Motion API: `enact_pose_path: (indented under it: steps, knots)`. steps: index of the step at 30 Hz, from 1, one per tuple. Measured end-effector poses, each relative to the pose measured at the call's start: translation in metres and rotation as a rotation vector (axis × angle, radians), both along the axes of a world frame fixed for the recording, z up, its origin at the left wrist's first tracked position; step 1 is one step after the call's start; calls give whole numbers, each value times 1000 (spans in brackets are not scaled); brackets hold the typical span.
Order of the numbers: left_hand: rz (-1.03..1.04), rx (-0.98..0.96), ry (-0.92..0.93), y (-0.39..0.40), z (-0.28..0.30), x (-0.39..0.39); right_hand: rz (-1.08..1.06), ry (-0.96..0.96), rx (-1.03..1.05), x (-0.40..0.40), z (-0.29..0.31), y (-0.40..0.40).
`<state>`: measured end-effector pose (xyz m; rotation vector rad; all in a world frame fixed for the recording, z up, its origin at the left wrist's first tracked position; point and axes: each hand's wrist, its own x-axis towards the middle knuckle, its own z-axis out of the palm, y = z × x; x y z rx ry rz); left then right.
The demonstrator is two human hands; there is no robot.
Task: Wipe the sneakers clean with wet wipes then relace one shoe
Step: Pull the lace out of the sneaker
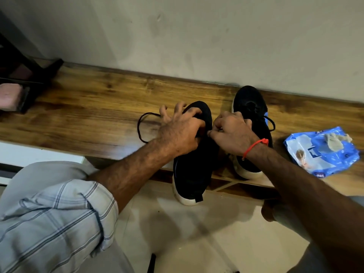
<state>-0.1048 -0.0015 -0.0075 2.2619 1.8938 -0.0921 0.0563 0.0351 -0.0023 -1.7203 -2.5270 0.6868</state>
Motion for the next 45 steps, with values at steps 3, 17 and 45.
enact_pose_path:
  steps: [3,17,45]
  knots:
    - [68,-13,-109,5,5,-2,-7,6,-4,0,0,0]
    - [107,-10,-47,8,10,-19,-25,91,-19,0,-1,1]
    - [7,-105,44,16,8,-22,-52,30,11,0,-5,3]
